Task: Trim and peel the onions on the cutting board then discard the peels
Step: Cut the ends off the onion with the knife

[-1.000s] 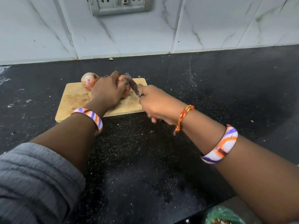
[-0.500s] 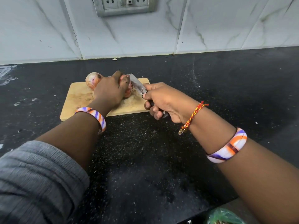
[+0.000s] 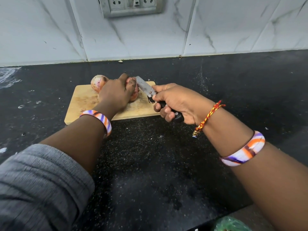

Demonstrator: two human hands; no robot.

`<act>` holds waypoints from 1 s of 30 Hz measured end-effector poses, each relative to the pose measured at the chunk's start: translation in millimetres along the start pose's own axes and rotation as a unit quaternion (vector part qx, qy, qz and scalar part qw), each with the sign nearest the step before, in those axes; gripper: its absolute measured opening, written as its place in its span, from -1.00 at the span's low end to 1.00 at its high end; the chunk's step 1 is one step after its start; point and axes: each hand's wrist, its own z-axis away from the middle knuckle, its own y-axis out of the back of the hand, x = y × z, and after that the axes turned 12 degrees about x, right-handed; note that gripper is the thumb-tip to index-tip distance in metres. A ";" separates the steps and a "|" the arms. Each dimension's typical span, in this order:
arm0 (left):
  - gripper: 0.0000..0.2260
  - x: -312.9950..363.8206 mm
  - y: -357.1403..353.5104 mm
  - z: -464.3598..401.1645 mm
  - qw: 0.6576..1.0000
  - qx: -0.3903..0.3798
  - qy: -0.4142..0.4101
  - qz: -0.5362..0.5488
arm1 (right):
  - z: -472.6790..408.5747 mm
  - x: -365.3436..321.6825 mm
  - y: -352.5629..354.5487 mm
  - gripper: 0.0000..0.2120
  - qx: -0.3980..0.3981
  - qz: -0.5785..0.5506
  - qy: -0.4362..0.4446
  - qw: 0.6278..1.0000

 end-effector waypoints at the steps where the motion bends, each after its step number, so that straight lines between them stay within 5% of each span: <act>1: -0.60 0.0 -0.3 0.1 1.000 0.001 -0.002 0.000 | -0.1 1.2 -2.2 -0.52 0.014 0.052 0.020 0.998; 8: -0.59 1.8 -1.9 2.4 1.000 0.010 -0.014 0.002 | -4.5 7.1 -13.1 -0.44 0.038 0.243 0.116 0.962; 14: -0.58 -8.2 -2.3 3.3 0.999 0.011 0.001 0.035 | -5.0 2.7 4.4 -0.56 -0.018 -0.002 0.001 1.000; 17: -0.55 -6.4 -3.6 1.8 0.999 0.021 -0.026 0.014 | -5.4 2.2 0.9 -0.54 0.022 0.196 0.077 0.977; 20: -0.48 -4.7 -5.5 -0.5 0.998 0.024 -0.061 -0.022 | -13.0 4.1 -13.0 -0.53 0.064 0.424 0.194 0.882; 22: -0.49 -4.3 -5.5 -2.4 0.998 0.018 -0.059 -0.027 | -19.7 14.0 -20.3 -0.45 0.076 0.468 0.216 0.854; 24: -0.55 -3.6 -4.9 -2.5 0.998 0.011 -0.056 -0.025 | -16.7 24.1 -21.1 -0.44 0.069 0.415 0.205 0.884; 27: -0.56 -3.8 -2.5 0.4 0.999 0.019 -0.045 -0.003 | -3.2 27.2 -4.1 -0.48 0.028 0.119 0.087 0.989; 30: -0.47 -1.5 -4.0 3.8 0.997 0.044 -0.063 -0.010 | -7.9 21.5 6.2 -0.50 -0.005 0.032 0.022 0.999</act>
